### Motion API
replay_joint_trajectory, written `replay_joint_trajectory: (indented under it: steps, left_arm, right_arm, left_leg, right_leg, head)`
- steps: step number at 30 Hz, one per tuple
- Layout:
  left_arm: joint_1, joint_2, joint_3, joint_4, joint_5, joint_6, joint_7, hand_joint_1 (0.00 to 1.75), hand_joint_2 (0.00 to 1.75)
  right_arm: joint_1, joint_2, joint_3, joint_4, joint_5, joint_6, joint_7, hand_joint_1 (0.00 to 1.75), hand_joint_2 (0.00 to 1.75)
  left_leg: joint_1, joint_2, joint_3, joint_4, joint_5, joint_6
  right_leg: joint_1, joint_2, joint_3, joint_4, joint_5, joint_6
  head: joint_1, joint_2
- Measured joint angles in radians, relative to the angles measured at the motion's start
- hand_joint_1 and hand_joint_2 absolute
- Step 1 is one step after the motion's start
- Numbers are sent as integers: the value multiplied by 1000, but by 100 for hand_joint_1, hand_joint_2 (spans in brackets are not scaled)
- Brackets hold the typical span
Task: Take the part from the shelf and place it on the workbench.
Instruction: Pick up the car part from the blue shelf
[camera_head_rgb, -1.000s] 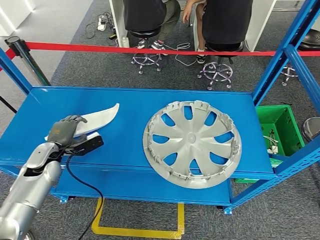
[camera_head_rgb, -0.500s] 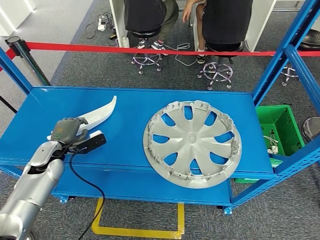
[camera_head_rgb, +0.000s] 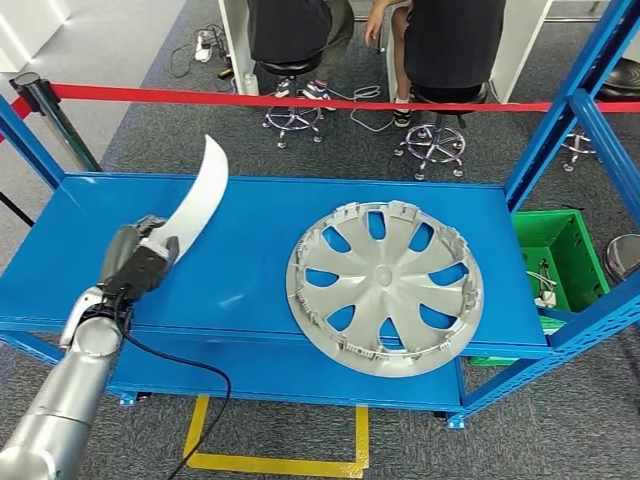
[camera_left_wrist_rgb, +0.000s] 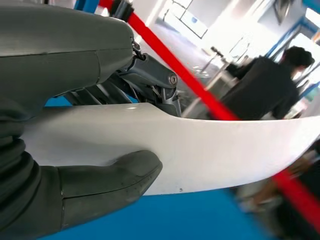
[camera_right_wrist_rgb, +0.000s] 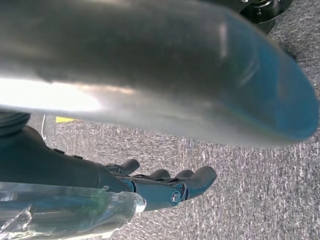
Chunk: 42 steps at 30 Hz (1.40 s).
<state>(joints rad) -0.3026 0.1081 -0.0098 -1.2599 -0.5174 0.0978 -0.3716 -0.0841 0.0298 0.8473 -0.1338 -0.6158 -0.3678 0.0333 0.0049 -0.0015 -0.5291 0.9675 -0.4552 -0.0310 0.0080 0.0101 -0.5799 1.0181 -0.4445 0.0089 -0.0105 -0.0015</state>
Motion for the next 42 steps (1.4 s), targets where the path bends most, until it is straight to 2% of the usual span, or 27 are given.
replay_joint_trajectory:
  steps: [10,12,16,19,27,31,33,35,38,39,40,41,42]
  left_arm:
    - [22,-55,69,-95,92,-26,-23,175,175]
    - [32,-70,86,-118,204,-70,-42,175,175]
    - [60,-124,138,-229,538,-211,-76,175,175]
    - [82,-150,164,-311,631,-263,-98,175,175]
    - [114,-175,197,-427,644,-290,-122,175,175]
    - [116,-175,200,-438,615,-285,-131,175,175]
    - [117,-176,200,-444,611,-283,-133,175,175]
    - [115,-178,200,-448,610,-283,-134,175,175]
    - [117,-181,202,-450,610,-283,-135,175,175]
    - [120,-182,203,-450,610,-282,-135,175,175]
    - [121,-183,203,-450,609,-282,-135,175,175]
    - [122,-184,203,-450,609,-282,-135,175,175]
    - [122,-184,204,-450,608,-282,-135,175,175]
  right_arm:
    - [-1,0,7,0,0,-4,-3,0,0]
    - [-1,0,10,0,0,-6,-5,0,0]
    - [-1,0,22,0,-1,-10,-11,0,0]
    - [-1,0,25,0,-5,-10,-18,0,0]
    - [-1,2,30,0,-21,-9,-15,0,0]
    - [-2,3,30,0,-27,-10,-18,0,0]
    - [-3,3,30,0,-28,-11,-18,0,0]
    - [-4,3,30,0,-28,-12,-19,0,0]
    - [-3,3,30,0,-29,-12,-20,0,0]
    - [-3,3,30,0,-30,-12,-20,0,0]
    - [-2,3,31,0,-30,-12,-20,0,0]
    - [-2,3,31,0,-30,-12,-20,0,0]
    - [-3,3,31,0,-30,-12,-20,0,0]
  left_leg:
    - [0,0,0,0,0,0]
    - [0,0,0,0,0,0]
    - [0,0,0,0,0,0]
    - [0,0,-1,0,-1,1]
    - [-5,0,-1,3,-2,6]
    - [-10,0,-4,6,-2,15]
    - [-7,0,0,-5,4,23]
    - [2,1,7,-19,12,30]
    - [7,1,12,-23,12,33]
    - [9,1,13,-22,10,31]
    - [11,0,16,-22,7,28]
    - [15,-1,20,-20,4,23]
    - [19,-2,24,-15,-2,17]
  right_leg:
    - [0,0,0,0,0,0]
    - [0,0,0,0,0,0]
    - [0,0,0,0,0,0]
    - [0,0,0,0,0,0]
    - [-5,0,0,-2,2,4]
    - [-10,0,0,-4,4,13]
    - [-9,0,1,-7,4,20]
    - [-8,-1,-18,34,-24,29]
    - [-17,-2,-114,227,-105,43]
    - [-20,-2,-139,270,-110,47]
    - [-23,-3,-146,275,-95,51]
    - [-26,-3,-132,238,-60,55]
    - [-30,-4,-103,170,-18,60]
  head:
    - [0,0]
    - [0,0]
    - [0,0]
    - [0,0]
    - [0,0]
    - [0,0]
    - [0,0]
    - [4,0]
    - [11,0]
    - [11,0]
    - [12,0]
    - [12,0]
    - [12,0]
